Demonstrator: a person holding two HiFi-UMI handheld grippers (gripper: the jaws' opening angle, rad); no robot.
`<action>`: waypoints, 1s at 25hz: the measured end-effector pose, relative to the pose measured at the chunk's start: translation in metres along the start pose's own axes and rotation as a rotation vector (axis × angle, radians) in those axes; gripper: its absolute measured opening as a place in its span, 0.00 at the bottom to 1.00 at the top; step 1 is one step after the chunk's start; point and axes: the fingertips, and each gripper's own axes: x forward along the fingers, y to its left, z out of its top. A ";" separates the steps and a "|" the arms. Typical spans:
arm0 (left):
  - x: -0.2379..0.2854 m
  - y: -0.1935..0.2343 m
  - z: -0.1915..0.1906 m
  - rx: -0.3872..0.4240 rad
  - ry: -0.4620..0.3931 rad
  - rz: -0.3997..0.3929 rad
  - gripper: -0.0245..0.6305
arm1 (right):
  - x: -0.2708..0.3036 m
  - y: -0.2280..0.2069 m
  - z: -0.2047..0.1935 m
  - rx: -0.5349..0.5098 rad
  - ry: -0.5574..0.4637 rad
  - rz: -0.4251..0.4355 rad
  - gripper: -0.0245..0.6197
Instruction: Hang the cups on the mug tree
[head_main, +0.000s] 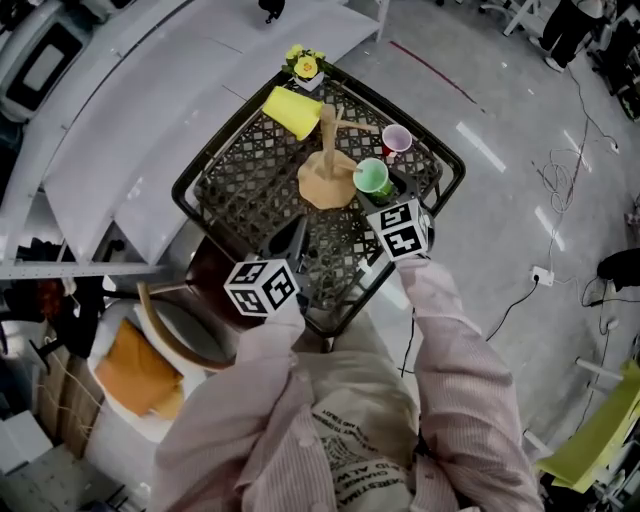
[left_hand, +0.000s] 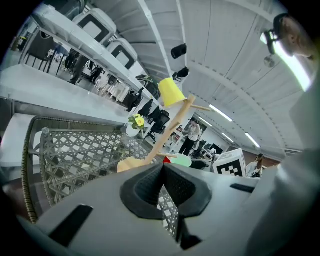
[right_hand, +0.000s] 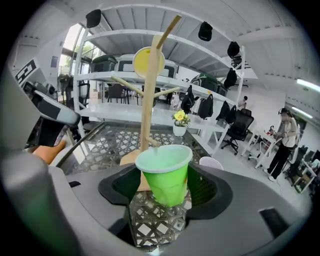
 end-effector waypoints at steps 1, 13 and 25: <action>0.000 0.002 0.000 0.000 0.003 -0.006 0.04 | 0.001 0.001 0.001 -0.009 0.009 -0.006 0.49; 0.008 0.014 -0.003 -0.018 0.029 -0.067 0.04 | 0.017 0.015 0.012 -0.158 0.114 -0.060 0.49; 0.013 0.014 -0.001 -0.031 0.038 -0.098 0.04 | 0.028 0.027 0.027 -0.423 0.194 -0.092 0.49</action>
